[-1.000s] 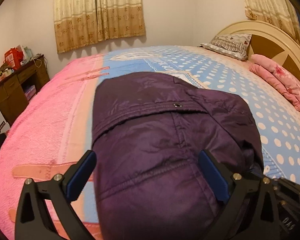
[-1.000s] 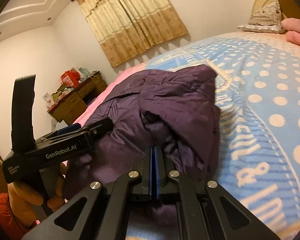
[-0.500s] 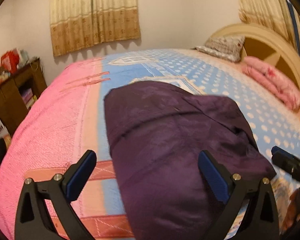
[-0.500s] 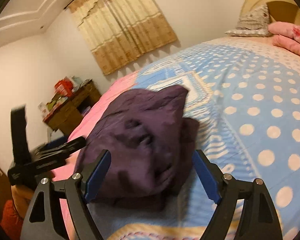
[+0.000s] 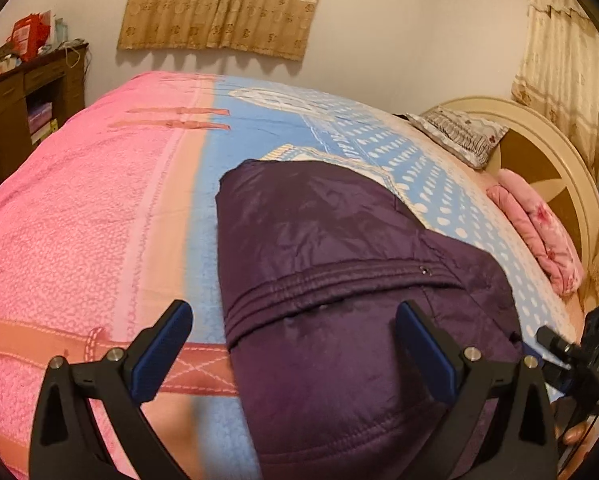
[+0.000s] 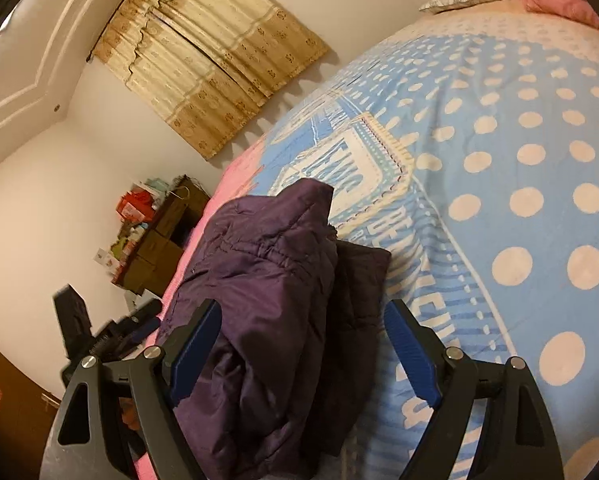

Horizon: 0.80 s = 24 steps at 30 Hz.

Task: Fold large clothes
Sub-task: 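Grasp the folded jacket edge with the right tool and lift it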

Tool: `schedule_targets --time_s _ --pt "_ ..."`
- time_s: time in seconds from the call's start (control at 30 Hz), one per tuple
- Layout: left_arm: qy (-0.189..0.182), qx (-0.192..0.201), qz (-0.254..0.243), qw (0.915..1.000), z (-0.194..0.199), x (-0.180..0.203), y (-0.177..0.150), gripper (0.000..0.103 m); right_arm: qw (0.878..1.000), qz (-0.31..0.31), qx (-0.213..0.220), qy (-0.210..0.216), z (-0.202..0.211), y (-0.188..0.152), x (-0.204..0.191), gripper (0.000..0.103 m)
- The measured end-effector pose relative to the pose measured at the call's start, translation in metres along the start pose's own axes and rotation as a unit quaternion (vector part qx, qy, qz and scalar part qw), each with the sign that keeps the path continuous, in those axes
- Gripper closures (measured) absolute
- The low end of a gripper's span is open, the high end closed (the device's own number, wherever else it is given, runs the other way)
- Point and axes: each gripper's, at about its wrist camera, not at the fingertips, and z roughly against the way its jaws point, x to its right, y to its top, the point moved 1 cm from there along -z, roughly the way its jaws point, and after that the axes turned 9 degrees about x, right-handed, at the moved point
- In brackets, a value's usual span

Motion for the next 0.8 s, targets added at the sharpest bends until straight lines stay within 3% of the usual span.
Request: schedule_targets --time_s 0.13,0.27,0.43,0.53,0.7,0.8 --pt "-0.009 -0.001 0.028 0.9996 -0.009 -0.003 0.004 0.0 1.0 -0.013 0.009 0.026 -0.012 0.013 0.002 0.019" --pt "0.002 -0.015 0.02 0.9997 -0.024 0.004 0.005 0.0 1.0 -0.007 0.007 0.002 -0.048 0.025 0.005 0.019" --pt "0.004 -0.028 0.015 0.9995 -0.03 0.008 0.001 0.0 0.999 -0.027 -0.036 0.023 -0.088 0.006 0.023 0.018" --pt "-0.005 -0.034 0.022 0.9992 -0.032 0.005 -0.001 0.0 0.998 -0.032 -0.011 0.054 -0.086 -0.001 0.03 0.018" --pt "-0.007 -0.035 0.018 0.9992 -0.032 0.004 -0.003 0.0 0.997 -0.031 -0.035 0.067 -0.091 0.005 0.029 0.017" --pt "-0.013 -0.04 0.018 0.999 -0.033 0.002 -0.003 0.0 0.995 -0.072 -0.022 0.07 -0.097 0.015 0.037 0.017"
